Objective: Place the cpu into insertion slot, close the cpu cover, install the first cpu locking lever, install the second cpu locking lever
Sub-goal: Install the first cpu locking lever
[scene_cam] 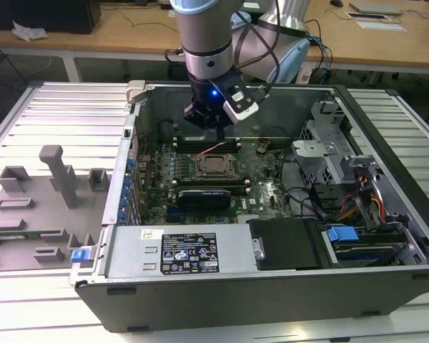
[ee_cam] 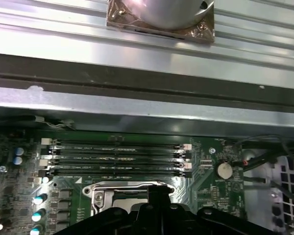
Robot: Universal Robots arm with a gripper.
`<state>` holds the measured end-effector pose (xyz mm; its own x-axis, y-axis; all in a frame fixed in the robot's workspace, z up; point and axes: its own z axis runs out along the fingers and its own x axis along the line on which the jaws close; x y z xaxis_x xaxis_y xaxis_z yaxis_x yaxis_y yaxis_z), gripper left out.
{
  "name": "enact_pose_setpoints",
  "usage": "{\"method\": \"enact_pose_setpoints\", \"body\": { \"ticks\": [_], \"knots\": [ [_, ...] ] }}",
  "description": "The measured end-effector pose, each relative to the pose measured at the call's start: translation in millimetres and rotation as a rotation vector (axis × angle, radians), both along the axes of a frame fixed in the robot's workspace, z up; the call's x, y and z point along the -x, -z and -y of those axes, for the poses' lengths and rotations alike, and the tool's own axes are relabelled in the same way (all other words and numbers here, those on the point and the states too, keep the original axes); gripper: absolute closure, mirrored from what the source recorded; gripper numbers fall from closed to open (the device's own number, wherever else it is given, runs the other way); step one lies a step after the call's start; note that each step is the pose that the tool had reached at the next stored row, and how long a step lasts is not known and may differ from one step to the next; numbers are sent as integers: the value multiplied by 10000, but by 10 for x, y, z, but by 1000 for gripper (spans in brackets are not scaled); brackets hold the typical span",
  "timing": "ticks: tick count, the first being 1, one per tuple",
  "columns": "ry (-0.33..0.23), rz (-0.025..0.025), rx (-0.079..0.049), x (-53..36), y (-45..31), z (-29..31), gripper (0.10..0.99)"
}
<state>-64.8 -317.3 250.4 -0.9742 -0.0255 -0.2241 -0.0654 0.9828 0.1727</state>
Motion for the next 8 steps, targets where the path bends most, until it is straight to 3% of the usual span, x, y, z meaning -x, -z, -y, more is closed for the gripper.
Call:
{"method": "enact_pose_setpoints", "body": {
  "ticks": [1,8],
  "knots": [
    [0,70,-3,10,11,-1,980],
    [13,112,-42,54,93,-4,980]
  ]
}}
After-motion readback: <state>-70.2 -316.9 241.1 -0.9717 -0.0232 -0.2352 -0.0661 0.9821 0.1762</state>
